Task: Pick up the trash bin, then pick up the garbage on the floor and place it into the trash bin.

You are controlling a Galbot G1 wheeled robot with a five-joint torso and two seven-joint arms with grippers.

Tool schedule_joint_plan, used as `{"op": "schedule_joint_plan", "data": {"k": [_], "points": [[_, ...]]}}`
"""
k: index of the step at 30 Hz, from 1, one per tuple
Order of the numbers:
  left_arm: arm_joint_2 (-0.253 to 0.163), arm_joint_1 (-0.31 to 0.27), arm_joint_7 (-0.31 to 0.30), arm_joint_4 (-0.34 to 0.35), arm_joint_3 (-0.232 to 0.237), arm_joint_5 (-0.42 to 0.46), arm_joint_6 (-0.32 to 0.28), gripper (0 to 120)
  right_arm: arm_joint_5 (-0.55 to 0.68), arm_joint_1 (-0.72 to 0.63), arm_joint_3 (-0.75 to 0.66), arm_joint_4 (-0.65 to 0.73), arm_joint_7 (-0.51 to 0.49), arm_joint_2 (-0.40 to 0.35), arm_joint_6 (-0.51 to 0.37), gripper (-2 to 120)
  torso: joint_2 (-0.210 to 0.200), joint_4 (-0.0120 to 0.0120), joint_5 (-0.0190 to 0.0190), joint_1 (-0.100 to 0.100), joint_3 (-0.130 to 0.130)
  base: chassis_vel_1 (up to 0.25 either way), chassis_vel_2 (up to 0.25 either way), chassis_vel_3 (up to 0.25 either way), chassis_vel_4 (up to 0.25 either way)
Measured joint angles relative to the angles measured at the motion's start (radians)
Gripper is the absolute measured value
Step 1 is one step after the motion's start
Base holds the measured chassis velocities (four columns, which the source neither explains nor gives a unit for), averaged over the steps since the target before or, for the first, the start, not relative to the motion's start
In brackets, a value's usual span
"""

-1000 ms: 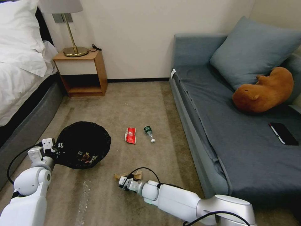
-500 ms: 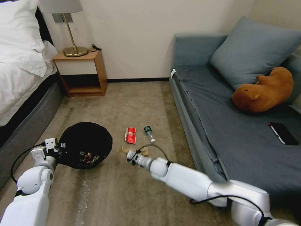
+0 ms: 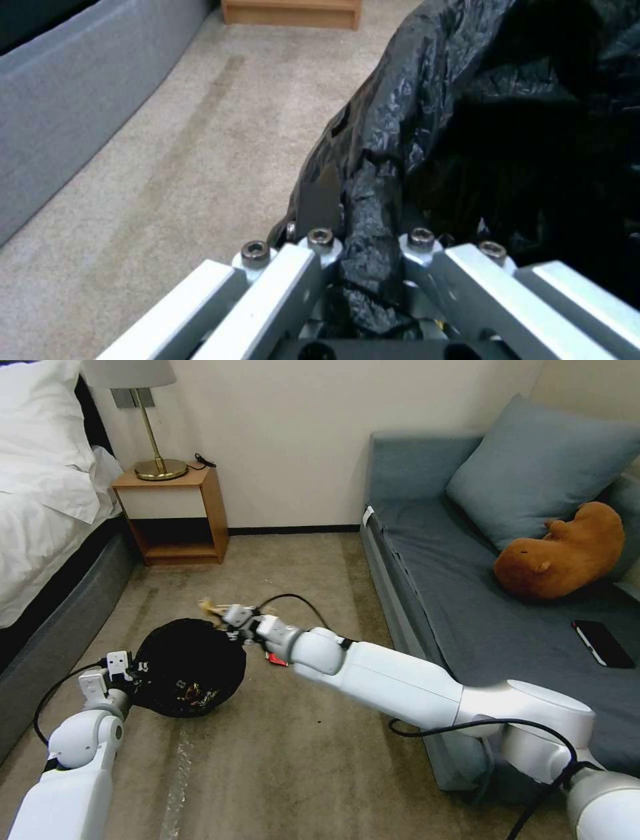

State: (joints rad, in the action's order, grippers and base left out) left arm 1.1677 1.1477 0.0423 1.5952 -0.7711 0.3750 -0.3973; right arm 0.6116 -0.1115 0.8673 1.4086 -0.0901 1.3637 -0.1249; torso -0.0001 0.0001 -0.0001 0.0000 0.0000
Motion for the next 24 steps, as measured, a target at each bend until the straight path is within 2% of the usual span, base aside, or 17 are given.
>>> {"op": "schedule_joint_plan", "data": {"k": [7,9,13,15,21,24], "points": [[0.003,0.012,-0.001,0.015,0.015,-0.002,0.004,4,0.077,-0.006,0.044,-0.03,-0.041,0.084,0.023,0,0.0,0.0,-0.0001,0.0,0.0,0.0,0.0,0.0,0.0],[0.01,0.021,-0.001,0.027,0.026,-0.008,0.005,4,0.059,-0.024,0.049,-0.118,-0.046,0.139,0.071,0,0.0,-0.0001,-0.0001,0.0,0.0,0.0,0.0,0.0,0.0],[0.016,0.026,-0.001,0.028,0.033,-0.019,0.006,4,0.045,-0.037,0.05,-0.174,-0.051,0.164,0.098,0,0.0,-0.0002,-0.0001,0.0,0.0,0.0,0.0,0.0,0.0],[0.033,0.028,-0.002,0.028,0.046,-0.036,0.01,4,-0.009,-0.065,0.038,-0.314,-0.052,0.225,0.172,0,0.0,0.0,-0.0001,0.0,0.0,0.0,0.0,0.0,0.0],[0.041,0.023,-0.004,0.034,0.06,-0.041,0.009,4,-0.057,-0.104,0.014,-0.414,-0.051,0.248,0.219,0,0.0,-0.0005,-0.0002,0.0,0.0,0.0,0.0,0.0,0.0],[0.041,0.022,-0.004,0.037,0.061,-0.041,0.008,3,-0.068,-0.121,0.009,-0.421,-0.051,0.248,0.225,0,0.0,-0.0005,0.0,0.0,0.0,0.0,0.0,0.0,0.0]]}}
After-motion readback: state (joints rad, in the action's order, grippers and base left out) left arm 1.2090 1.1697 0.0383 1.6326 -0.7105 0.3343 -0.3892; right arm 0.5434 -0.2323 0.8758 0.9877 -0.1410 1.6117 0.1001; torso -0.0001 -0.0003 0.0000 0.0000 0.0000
